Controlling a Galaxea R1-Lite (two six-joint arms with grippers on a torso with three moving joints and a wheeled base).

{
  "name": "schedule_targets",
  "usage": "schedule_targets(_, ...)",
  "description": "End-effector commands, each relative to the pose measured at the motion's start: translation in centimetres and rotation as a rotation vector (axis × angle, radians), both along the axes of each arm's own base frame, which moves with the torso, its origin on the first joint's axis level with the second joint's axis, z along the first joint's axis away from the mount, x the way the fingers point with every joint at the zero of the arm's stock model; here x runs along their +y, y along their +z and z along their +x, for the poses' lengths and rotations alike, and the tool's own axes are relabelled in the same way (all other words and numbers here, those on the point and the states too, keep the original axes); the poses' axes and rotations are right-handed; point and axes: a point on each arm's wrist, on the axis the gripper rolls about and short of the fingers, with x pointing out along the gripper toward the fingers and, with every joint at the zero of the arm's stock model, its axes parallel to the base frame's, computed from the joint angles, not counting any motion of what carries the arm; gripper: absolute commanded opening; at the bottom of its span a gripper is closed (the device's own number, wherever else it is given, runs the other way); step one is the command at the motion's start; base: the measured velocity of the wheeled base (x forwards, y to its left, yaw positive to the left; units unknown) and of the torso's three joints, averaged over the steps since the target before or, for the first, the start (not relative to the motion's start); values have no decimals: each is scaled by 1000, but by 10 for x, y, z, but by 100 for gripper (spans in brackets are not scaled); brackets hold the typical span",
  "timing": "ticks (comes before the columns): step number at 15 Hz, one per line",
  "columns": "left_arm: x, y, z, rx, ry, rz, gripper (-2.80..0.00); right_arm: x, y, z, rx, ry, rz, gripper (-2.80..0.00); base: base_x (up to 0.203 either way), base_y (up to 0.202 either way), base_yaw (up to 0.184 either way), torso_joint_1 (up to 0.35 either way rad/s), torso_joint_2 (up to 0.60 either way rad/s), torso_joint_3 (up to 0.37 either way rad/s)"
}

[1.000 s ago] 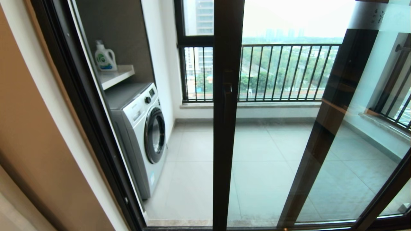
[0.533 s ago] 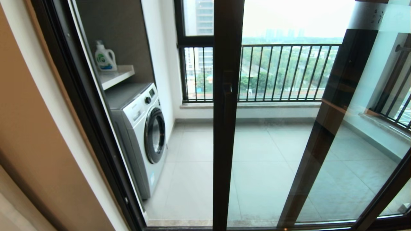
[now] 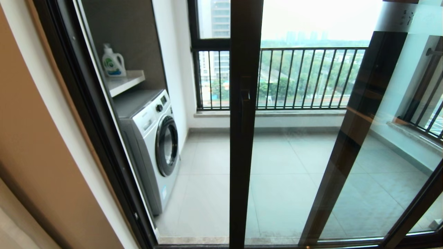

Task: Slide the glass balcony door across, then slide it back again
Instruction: Open the slid door

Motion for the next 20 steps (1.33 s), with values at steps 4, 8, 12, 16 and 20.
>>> schedule_targets(4,0,-3,-1,13,-10,-6,-280,0,-3,1,10,1,0,-280,0,0,0,0,0,0)
schedule_targets(8,1,-2,-1,8,28,-75,-280,0,-3,1,10,1,0,-280,0,0,0,0,0,0)
schedule_targets(12,1,-2,-1,0,30,-77,-280,0,-3,1,12,1,0,-280,0,0,0,0,0,0)
schedule_targets(16,1,-2,-1,0,30,-77,-280,0,-3,1,11,1,1,-280,0,0,0,0,0,0)
schedule_targets(20,1,-2,-1,0,30,-77,-280,0,-3,1,10,2,-14,-280,0,0,0,0,0,0)
